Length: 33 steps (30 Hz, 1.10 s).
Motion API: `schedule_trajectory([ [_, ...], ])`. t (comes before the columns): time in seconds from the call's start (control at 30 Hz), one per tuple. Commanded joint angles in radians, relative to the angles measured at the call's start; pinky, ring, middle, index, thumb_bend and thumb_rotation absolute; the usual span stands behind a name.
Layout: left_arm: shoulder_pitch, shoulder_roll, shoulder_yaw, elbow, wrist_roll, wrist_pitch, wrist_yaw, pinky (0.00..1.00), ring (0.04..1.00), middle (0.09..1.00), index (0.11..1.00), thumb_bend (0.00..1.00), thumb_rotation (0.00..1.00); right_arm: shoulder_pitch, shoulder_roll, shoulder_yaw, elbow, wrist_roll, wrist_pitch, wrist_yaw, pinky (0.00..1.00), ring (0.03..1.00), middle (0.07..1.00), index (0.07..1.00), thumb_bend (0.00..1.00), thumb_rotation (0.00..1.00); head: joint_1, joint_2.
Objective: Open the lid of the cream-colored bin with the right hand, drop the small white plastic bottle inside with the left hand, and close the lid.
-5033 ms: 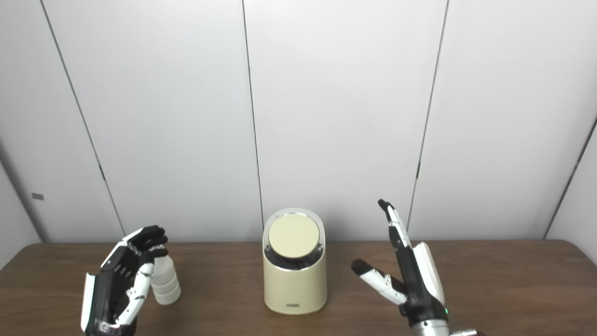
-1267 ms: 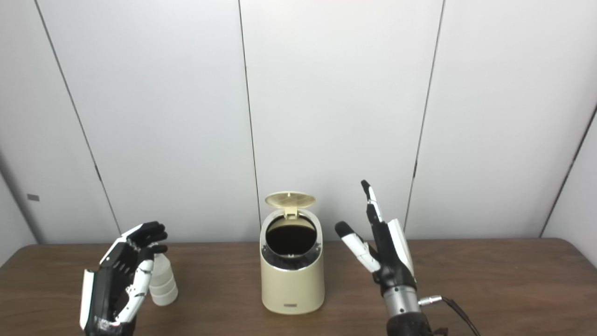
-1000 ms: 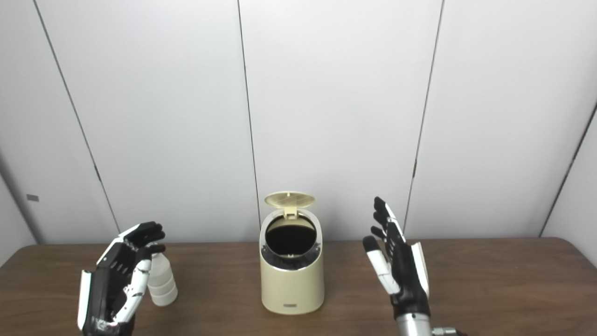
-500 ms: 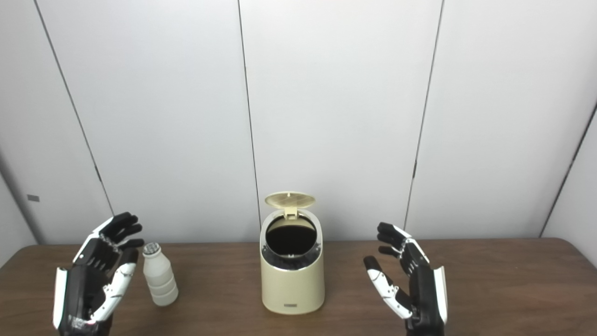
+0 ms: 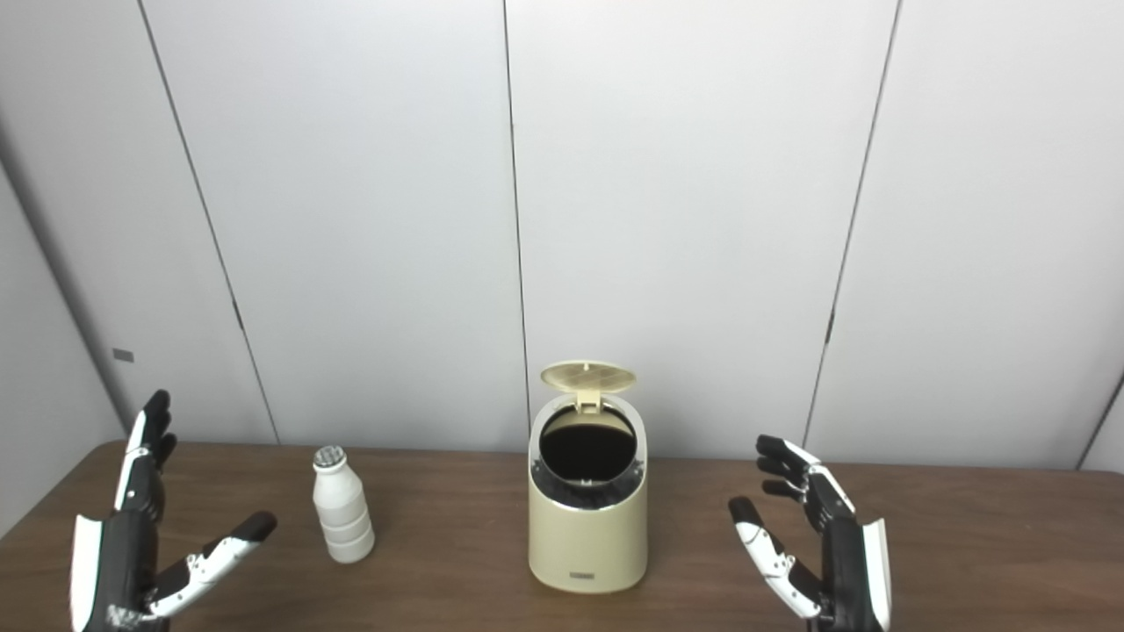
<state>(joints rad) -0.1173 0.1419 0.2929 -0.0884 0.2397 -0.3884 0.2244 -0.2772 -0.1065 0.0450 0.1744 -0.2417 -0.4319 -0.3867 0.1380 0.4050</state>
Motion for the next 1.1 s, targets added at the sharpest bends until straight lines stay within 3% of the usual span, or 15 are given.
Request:
schedule_trajectory([
  [0.0,-0.014,0.030,0.002,0.022,-0.008,0.003,0.002,0.93,0.988,0.993,1.000,1.00,0.46,-0.042,-0.011,0.004,-0.025,0.018,-0.038,-0.003,0.65,0.735,0.754,0.727,0.31,0.48,0.005,0.003],
  [0.3,-0.025,0.060,-0.022,0.157,-0.088,0.049,-0.037,0.94,0.993,0.991,1.000,1.00,0.36,-0.033,-0.027,0.006,-0.038,0.036,-0.038,-0.001,0.64,0.725,0.750,0.722,0.33,0.50,0.029,0.014],
  [0.5,-0.041,0.069,-0.052,0.233,-0.111,0.066,-0.063,0.87,0.945,0.935,0.972,1.00,0.35,-0.031,-0.037,0.001,-0.034,0.046,-0.038,0.001,0.65,0.726,0.746,0.720,0.34,0.51,0.036,0.018],
  [0.7,-0.075,0.064,-0.081,0.276,-0.070,0.096,-0.046,0.81,0.904,0.904,0.929,1.00,0.33,-0.033,-0.046,-0.005,-0.030,0.083,-0.038,0.013,0.66,0.739,0.761,0.738,0.31,0.44,0.053,0.021],
  [1.07,-0.119,0.064,-0.132,0.329,-0.002,0.140,-0.018,0.79,0.869,0.875,0.893,1.00,0.28,-0.035,-0.066,-0.011,-0.020,0.092,-0.038,0.022,0.66,0.742,0.763,0.744,0.30,0.49,0.074,0.024],
])
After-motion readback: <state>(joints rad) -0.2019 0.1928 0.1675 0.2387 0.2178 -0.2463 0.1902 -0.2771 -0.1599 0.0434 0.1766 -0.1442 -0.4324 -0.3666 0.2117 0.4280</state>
